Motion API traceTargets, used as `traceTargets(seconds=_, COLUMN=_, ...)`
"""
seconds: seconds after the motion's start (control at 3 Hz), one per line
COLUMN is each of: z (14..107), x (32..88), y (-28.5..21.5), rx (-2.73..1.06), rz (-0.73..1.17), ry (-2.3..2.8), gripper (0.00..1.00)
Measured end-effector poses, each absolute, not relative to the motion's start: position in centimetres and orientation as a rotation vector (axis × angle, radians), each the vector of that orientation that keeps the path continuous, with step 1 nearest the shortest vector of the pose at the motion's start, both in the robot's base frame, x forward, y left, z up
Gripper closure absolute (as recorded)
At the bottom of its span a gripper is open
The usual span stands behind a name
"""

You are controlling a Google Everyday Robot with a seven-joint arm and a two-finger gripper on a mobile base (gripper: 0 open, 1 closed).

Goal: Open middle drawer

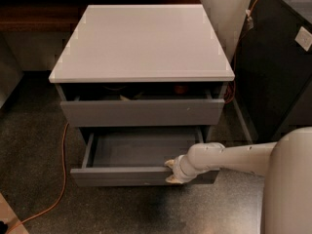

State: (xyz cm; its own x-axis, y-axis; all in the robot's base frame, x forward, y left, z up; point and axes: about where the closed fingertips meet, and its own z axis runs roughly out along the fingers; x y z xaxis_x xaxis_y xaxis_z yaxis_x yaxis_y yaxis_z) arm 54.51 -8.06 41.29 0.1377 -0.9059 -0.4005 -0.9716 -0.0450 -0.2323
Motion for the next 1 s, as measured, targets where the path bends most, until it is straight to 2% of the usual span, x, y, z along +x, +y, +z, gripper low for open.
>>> traceTargets(seconds=0.33, z=41.3, x=54.5, y=-8.1, rx=-1.982, rz=0.199, ry=1.798, gripper=0.29)
traceTargets(seconds=0.67, z=40.5, x=52.0, y=-7.2, rx=-1.993, rz=0.235, ry=1.826, gripper=0.53)
traceTargets(seconds=1.0, z=40.7, x=51.8, y=-7.1, rx=-1.994, rz=0.238, ry=1.829, gripper=0.75)
